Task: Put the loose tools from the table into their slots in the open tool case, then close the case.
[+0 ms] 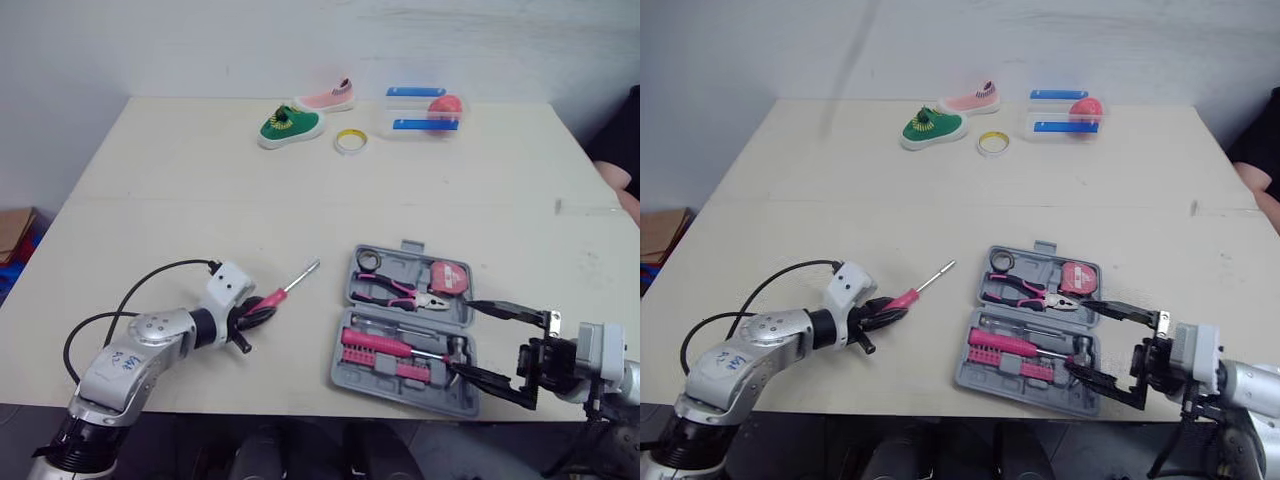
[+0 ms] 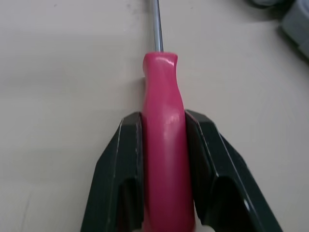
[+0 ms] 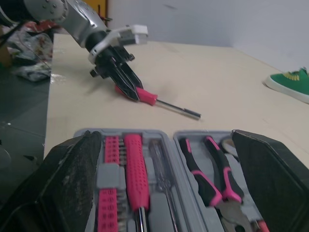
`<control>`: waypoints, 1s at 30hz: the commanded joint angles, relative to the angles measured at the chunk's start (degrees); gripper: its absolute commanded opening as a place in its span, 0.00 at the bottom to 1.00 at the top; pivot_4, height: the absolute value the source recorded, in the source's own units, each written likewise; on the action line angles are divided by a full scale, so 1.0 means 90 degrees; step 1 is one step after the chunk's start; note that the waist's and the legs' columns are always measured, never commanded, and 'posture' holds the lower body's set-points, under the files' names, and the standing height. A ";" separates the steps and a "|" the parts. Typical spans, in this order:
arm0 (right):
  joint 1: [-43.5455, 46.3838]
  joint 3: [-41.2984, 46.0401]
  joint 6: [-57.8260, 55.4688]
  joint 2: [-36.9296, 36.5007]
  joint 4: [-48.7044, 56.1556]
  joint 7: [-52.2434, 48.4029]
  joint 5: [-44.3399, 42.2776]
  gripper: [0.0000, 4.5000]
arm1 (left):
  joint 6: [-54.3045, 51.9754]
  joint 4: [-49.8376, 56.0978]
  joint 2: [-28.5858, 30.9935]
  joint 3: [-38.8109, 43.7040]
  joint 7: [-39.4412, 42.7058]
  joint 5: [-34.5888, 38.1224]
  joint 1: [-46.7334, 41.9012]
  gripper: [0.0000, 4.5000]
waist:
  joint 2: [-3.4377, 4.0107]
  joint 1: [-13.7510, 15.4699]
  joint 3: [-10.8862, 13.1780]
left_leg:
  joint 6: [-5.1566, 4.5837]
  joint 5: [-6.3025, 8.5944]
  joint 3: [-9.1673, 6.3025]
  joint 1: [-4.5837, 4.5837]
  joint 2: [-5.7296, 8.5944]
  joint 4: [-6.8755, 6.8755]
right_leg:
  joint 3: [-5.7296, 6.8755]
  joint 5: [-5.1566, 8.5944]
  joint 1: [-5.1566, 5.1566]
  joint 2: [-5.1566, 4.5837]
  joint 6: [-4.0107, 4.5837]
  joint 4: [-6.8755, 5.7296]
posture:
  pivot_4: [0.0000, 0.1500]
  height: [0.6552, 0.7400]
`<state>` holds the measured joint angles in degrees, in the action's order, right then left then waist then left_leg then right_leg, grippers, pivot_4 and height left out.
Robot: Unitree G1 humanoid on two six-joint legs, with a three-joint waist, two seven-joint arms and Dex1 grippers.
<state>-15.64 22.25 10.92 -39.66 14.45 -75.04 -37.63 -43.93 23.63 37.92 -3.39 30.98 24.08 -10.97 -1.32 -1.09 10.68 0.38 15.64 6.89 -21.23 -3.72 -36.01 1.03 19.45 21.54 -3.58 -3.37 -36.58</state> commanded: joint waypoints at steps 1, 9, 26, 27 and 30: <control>-0.0251 0.0432 0.0326 0.0020 -0.0072 -0.0141 -0.0013 1.00 | 0.0994 0.0176 0.0148 0.0173 0.0791 0.0026 -0.0325 0.12 | 0.0000 0.0006 0.0000 | 0.0000 0.0000 0.0001 0.0001 0.0000 0.0000 | 0.0000 0.0000 -0.0001 0.0000 0.0000 0.0000 | 1.00 1.00; -0.1107 0.1203 0.0412 -0.0106 -0.0273 -0.0434 -0.0085 1.00 | 0.1482 0.0415 0.0467 -0.0773 0.3034 0.0452 -0.1236 0.12 | 0.0002 -0.0029 0.0000 | 0.0003 0.0002 0.0005 0.0002 0.0000 0.0008 | 0.0000 0.0002 -0.0002 0.0006 0.0003 0.0008 | 1.00 1.00; -0.2456 0.1806 -0.0286 0.0034 0.1124 0.0150 -0.0161 1.00 | 0.0355 0.0295 -0.0405 -0.3228 0.2937 -0.0739 -0.2104 0.12 | 0.0002 -0.0011 0.0000 | -0.0003 -0.0006 -0.0006 -0.0003 0.0005 -0.0003 | -0.0009 -0.0002 -0.0004 0.0014 -0.0004 0.0008 | 1.00 1.00; -0.2473 0.1813 -0.0320 0.0031 0.1184 0.0180 -0.0165 1.00 | 0.0215 0.0257 -0.0519 -0.3291 0.2787 -0.0827 -0.2154 0.12 | 0.0002 -0.0010 0.0000 | -0.0003 -0.0005 -0.0006 -0.0005 0.0004 -0.0003 | -0.0008 -0.0002 -0.0004 0.0014 -0.0004 0.0009 | 1.00 1.00; -0.2537 0.1845 -0.0437 0.0036 0.1387 0.0272 -0.0204 1.00 | -0.0038 0.0251 -0.0603 -0.3482 0.2779 -0.0945 -0.2266 0.12 | 0.0002 -0.0015 0.0000 | -0.0007 -0.0004 -0.0006 -0.0007 0.0005 -0.0005 | -0.0008 -0.0001 -0.0002 0.0013 -0.0003 0.0011 | 1.00 1.00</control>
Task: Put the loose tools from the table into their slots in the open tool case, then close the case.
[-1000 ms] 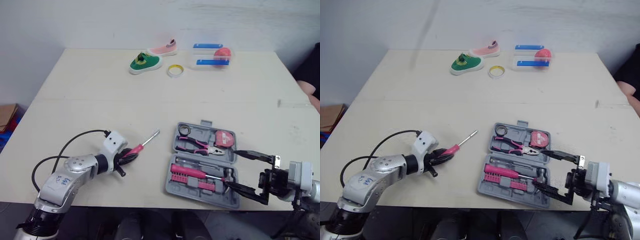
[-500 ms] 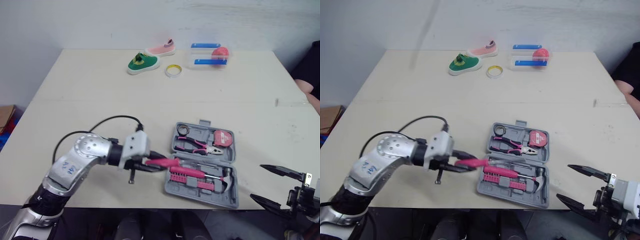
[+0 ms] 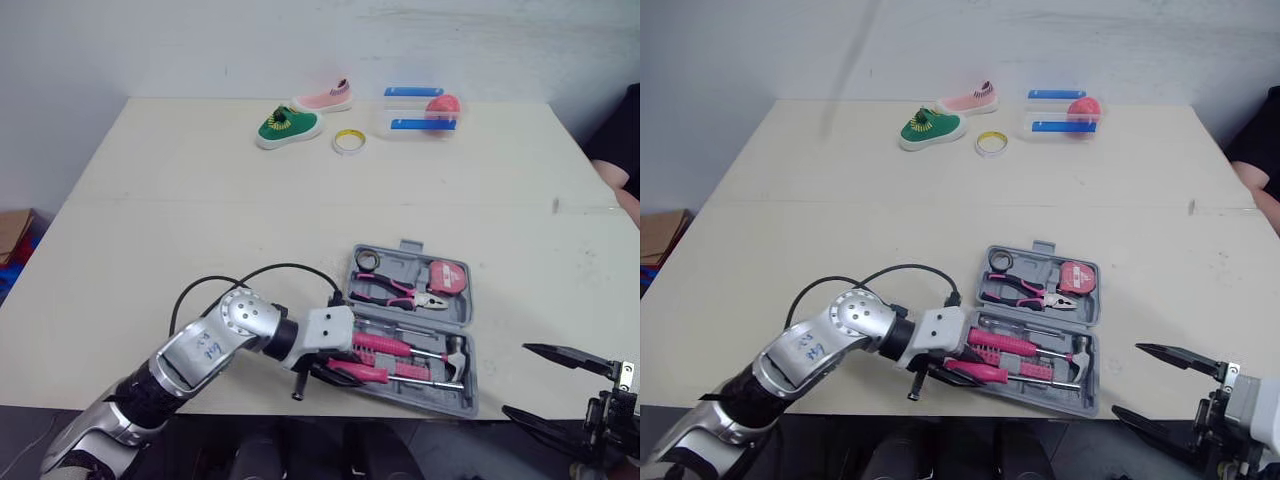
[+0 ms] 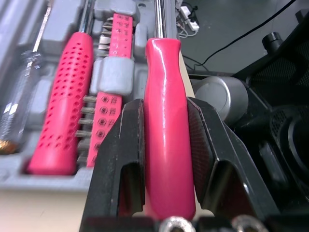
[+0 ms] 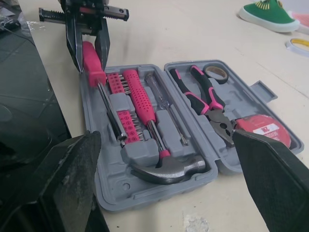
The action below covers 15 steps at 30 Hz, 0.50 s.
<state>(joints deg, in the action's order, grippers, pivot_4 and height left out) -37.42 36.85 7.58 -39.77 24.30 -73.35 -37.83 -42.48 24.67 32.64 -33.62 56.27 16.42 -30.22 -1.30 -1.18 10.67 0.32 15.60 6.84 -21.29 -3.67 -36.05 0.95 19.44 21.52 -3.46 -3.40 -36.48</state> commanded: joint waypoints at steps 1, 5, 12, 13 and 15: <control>-0.0132 0.0229 -0.0096 0.0054 0.0342 0.0105 -0.0184 1.00 | -0.0253 0.0143 -0.0008 -0.0154 -0.0013 -0.0109 -0.0147 0.12 | 0.0000 -0.0009 0.0000 | 0.0000 0.0000 -0.0001 0.0001 -0.0002 0.0000 | 0.0000 0.0000 0.0000 0.0001 0.0000 0.0000 | 1.00 1.00; -0.0193 0.0222 -0.0190 0.0087 0.0472 0.0183 -0.0194 1.00 | -0.0349 0.0072 -0.0154 -0.0267 -0.0080 -0.0225 -0.0265 0.12 | 0.0001 -0.0002 -0.0001 | 0.0002 -0.0001 -0.0005 0.0003 -0.0002 0.0003 | 0.0002 0.0001 0.0000 0.0002 0.0002 -0.0002 | 1.00 1.00; -0.0273 0.0208 -0.0241 0.0174 0.0600 0.0280 -0.0190 1.00 | -0.0402 -0.0120 -0.0416 -0.0460 -0.0190 -0.0428 -0.0399 0.12 | 0.0001 0.0040 -0.0001 | 0.0000 -0.0001 -0.0005 -0.0001 0.0001 0.0000 | 0.0002 0.0002 0.0000 0.0000 0.0003 0.0000 | 1.00 1.00; -0.0297 0.0207 -0.0247 0.0197 0.0636 0.0304 -0.0190 1.00 | -0.0392 -0.0164 -0.0438 -0.0482 -0.0169 -0.0453 -0.0431 0.12 | 0.0001 0.0052 -0.0001 | 0.0000 -0.0001 -0.0005 -0.0001 0.0000 0.0000 | 0.0002 0.0002 0.0000 0.0000 0.0004 0.0000 | 1.00 1.00; -0.0351 0.0217 -0.0254 0.0237 0.0709 0.0329 -0.0185 1.00 | -0.0396 -0.0216 -0.0441 -0.0515 -0.0117 -0.0479 -0.0474 0.12 | 0.0001 0.0070 -0.0001 | 0.0000 -0.0001 -0.0005 0.0000 0.0000 0.0000 | 0.0002 0.0002 0.0000 0.0001 0.0004 -0.0001 | 1.00 1.00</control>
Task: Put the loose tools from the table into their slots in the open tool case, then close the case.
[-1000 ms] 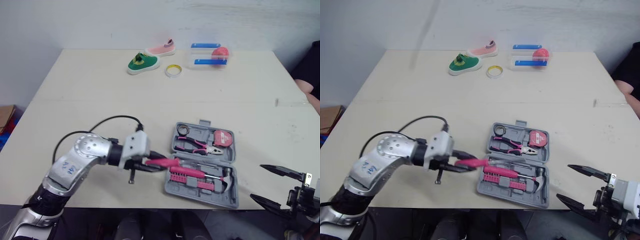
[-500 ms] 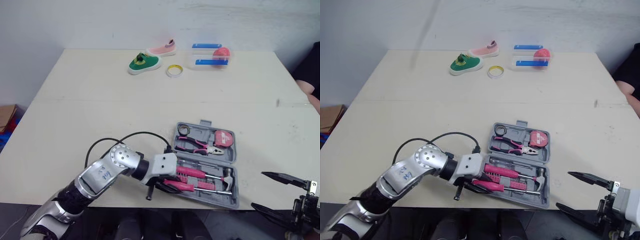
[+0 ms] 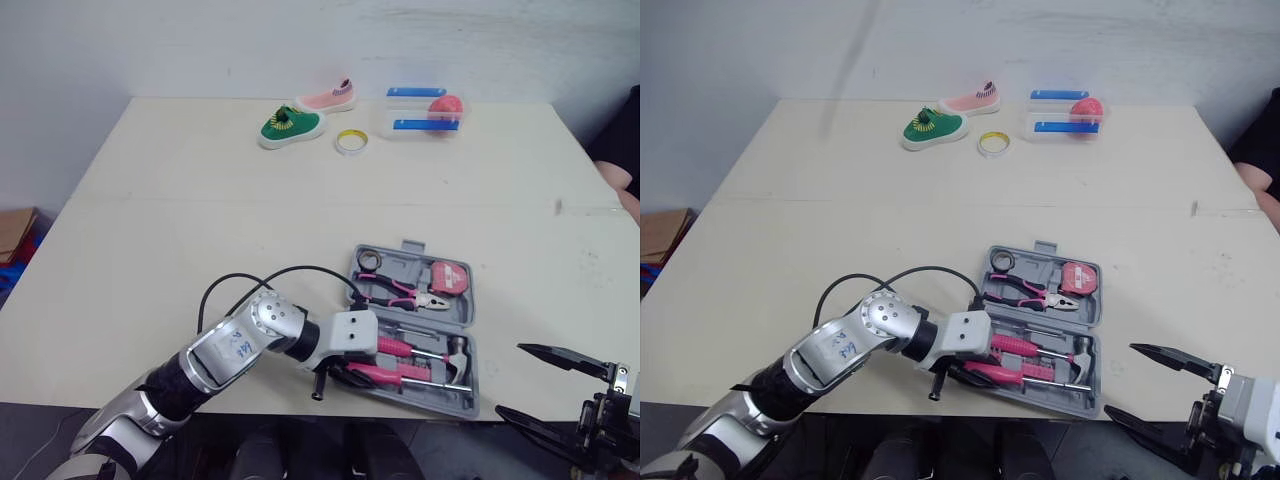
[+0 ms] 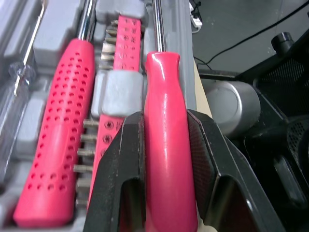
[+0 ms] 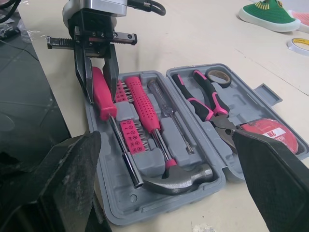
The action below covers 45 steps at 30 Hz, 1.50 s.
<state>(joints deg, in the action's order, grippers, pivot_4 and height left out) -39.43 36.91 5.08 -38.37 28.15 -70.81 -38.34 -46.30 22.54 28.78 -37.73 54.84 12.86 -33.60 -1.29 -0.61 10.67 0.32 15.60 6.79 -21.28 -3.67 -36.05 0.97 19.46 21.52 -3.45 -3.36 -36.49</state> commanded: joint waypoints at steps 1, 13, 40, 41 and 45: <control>-0.0154 0.0211 0.0006 0.0103 0.0334 0.0075 -0.0129 1.00 | 0.0068 0.0015 -0.0006 -0.0054 0.0087 -0.0066 -0.0097 0.23 | 0.0001 0.0019 0.0000 | 0.0000 0.0000 0.0000 0.0001 -0.0001 0.0000 | 0.0000 0.0000 0.0000 0.0000 0.0001 0.0000 | 1.00 1.00; -0.0264 0.0063 -0.0409 0.0079 0.0997 0.0386 -0.0348 1.00 | 0.1952 -0.0081 -0.0039 0.0819 0.1031 0.0644 0.0392 0.79 | 0.0002 0.0049 -0.0001 | -0.0001 0.0000 0.0000 -0.0001 -0.0003 0.0003 | 0.0001 0.0007 0.0001 -0.0001 0.0012 0.0001 | 1.00 1.00; -0.0339 -0.0025 0.0745 0.0592 -0.0654 -0.0702 0.0110 1.00 | 0.3340 -0.2274 -0.1089 -0.0002 0.0426 -0.1293 0.0841 0.01 | 0.0004 0.0060 -0.0010 | -0.0013 0.0003 -0.0001 0.0001 0.0002 -0.0001 | 0.0003 0.0010 -0.0013 -0.0004 0.0015 0.0020 | 1.00 1.00; -0.0361 -0.0028 0.0814 0.0616 -0.0719 -0.0740 0.0113 1.00 | 0.3239 -0.2258 -0.1033 -0.0058 0.0483 -0.1320 0.0831 0.01 | 0.0006 0.0059 -0.0011 | -0.0014 0.0002 -0.0001 0.0002 0.0002 -0.0001 | 0.0003 0.0010 -0.0014 -0.0005 0.0015 0.0021 | 1.00 1.00; -0.0376 -0.0096 0.1133 0.0723 -0.1062 -0.0900 0.0146 1.00 | 0.2633 -0.2085 -0.0442 -0.0552 0.0914 -0.1598 0.0903 0.01 | -0.0005 0.0046 -0.0045 | -0.0014 0.0002 0.0000 0.0010 -0.0001 0.0006 | 0.0001 0.0014 -0.0017 -0.0004 0.0023 0.0024 | 1.00 1.00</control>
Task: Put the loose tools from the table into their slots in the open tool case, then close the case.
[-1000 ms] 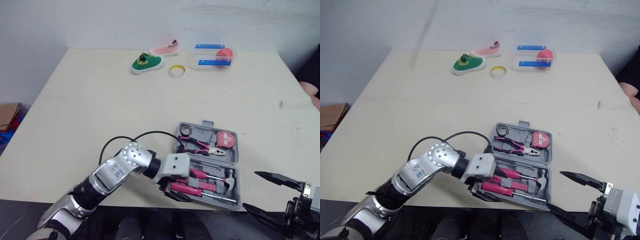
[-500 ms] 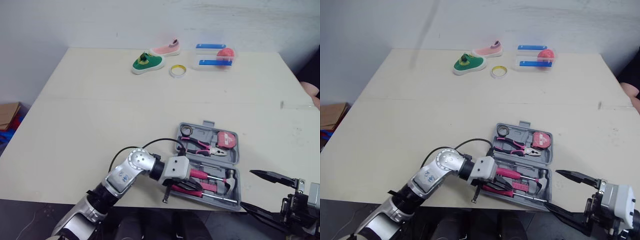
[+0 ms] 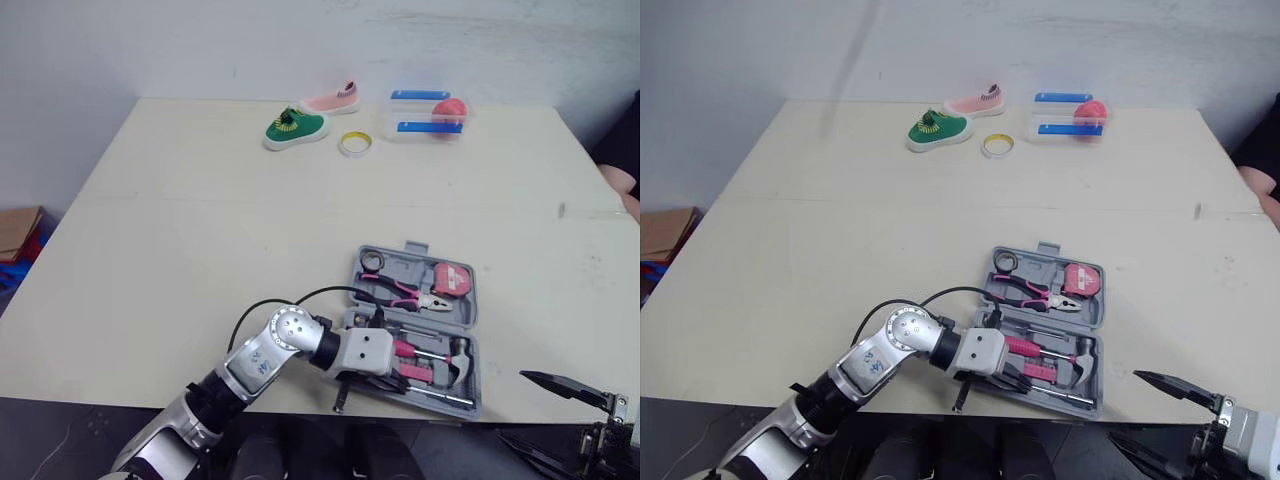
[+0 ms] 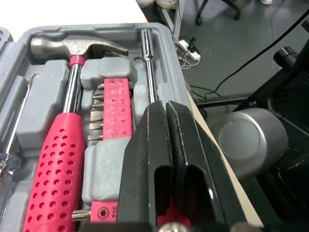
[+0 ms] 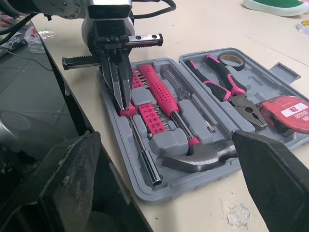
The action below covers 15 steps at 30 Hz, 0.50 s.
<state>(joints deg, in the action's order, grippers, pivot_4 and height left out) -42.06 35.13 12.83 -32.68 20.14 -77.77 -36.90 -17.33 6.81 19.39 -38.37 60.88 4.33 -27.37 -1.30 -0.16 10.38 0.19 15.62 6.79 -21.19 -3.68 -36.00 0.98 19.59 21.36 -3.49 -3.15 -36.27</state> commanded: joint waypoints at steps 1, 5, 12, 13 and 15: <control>-0.0066 0.0078 0.0328 0.0099 -0.0233 -0.0141 -0.0005 1.00 | -0.0656 -0.0334 0.0711 -0.0566 0.0247 -0.0716 0.0237 0.01 | -0.0005 -0.0008 -0.0034 | 0.0003 0.0002 0.0000 0.0004 -0.0003 0.0006 | 0.0000 0.0005 -0.0004 0.0002 0.0008 0.0000 | 1.00 1.00; 0.0003 0.0008 0.0492 0.0119 -0.0426 -0.0161 0.0011 1.00 | -0.0729 -0.0555 0.0765 -0.0618 -0.0148 -0.0839 0.0368 0.01 | 0.0000 -0.0011 -0.0116 | 0.0011 0.0006 -0.0001 0.0050 -0.0005 0.0048 | 0.0001 0.0046 -0.0077 0.0001 0.0083 0.0045 | 1.00 1.00; 0.0112 -0.0059 0.0491 0.0105 -0.0520 0.0071 0.0031 1.00 | -0.0154 -0.0572 0.0441 -0.0066 -0.0262 -0.0160 0.0459 0.01 | 0.0005 -0.0002 -0.0146 | 0.0046 0.0029 -0.0017 0.0119 -0.0003 0.0085 | -0.0001 0.0052 -0.0164 -0.0001 0.0089 0.0104 | 1.00 1.00; 0.0135 -0.0052 0.0456 0.0101 -0.0525 0.0136 0.0028 1.00 | 0.0051 -0.0545 0.0389 0.0051 -0.0179 -0.0020 0.0468 0.01 | 0.0007 -0.0008 -0.0146 | 0.0046 0.0029 -0.0017 0.0117 -0.0003 0.0087 | -0.0002 0.0052 -0.0164 -0.0001 0.0089 0.0107 | 1.00 1.00; 0.0155 -0.0028 0.0285 0.0047 -0.0501 0.0366 0.0085 1.00 | 0.0406 -0.0425 0.0239 0.0421 0.0028 0.0425 0.0513 0.01 | 0.0008 0.0001 -0.0145 | 0.0046 0.0029 -0.0016 0.0108 -0.0003 0.0095 | -0.0001 0.0052 -0.0152 -0.0002 0.0090 0.0111 | 1.00 1.00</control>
<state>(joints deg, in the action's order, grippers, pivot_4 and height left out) -40.67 34.17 16.02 -31.95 15.25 -75.95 -35.95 -14.46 5.75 21.05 -35.79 59.95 6.96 -23.99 -1.23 -0.16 9.08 0.61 15.88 6.65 -20.32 -3.71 -35.13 0.97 20.06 20.13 -3.50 -2.34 -35.27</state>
